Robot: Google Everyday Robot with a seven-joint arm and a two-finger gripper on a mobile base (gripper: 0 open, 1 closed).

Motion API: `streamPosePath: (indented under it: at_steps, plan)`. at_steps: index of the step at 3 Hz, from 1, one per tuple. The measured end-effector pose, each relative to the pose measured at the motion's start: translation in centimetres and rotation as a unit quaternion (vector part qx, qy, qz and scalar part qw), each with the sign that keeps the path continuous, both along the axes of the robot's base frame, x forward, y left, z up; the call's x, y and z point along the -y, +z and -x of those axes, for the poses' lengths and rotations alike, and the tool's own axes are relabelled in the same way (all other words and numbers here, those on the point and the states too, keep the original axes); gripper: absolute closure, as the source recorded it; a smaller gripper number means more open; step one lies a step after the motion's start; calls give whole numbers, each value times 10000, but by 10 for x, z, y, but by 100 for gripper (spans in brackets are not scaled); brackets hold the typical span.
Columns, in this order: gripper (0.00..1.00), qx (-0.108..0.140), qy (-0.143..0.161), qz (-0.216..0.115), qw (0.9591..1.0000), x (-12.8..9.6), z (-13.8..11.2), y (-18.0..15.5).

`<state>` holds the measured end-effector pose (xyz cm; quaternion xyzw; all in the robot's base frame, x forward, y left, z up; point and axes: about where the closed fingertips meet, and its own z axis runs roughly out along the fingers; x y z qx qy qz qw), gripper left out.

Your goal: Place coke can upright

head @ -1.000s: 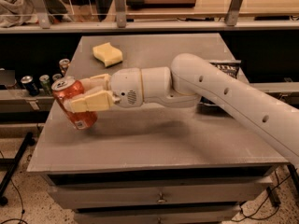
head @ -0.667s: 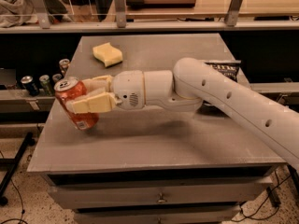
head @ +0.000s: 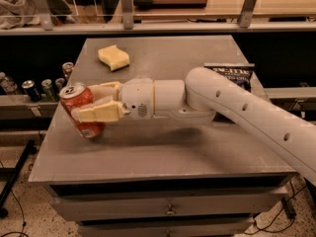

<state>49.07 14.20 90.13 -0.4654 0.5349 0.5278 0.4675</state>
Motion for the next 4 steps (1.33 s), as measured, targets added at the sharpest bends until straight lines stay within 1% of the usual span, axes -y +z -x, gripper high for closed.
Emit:
streamPosePath:
  at_steps: [1, 2, 4]
  plan:
    - [82, 94, -42, -33, 9999, 0, 1, -1]
    - [57, 228, -71, -101, 9997, 0, 2, -1]
    - [12, 463, -102, -194, 9987, 1, 4, 0]
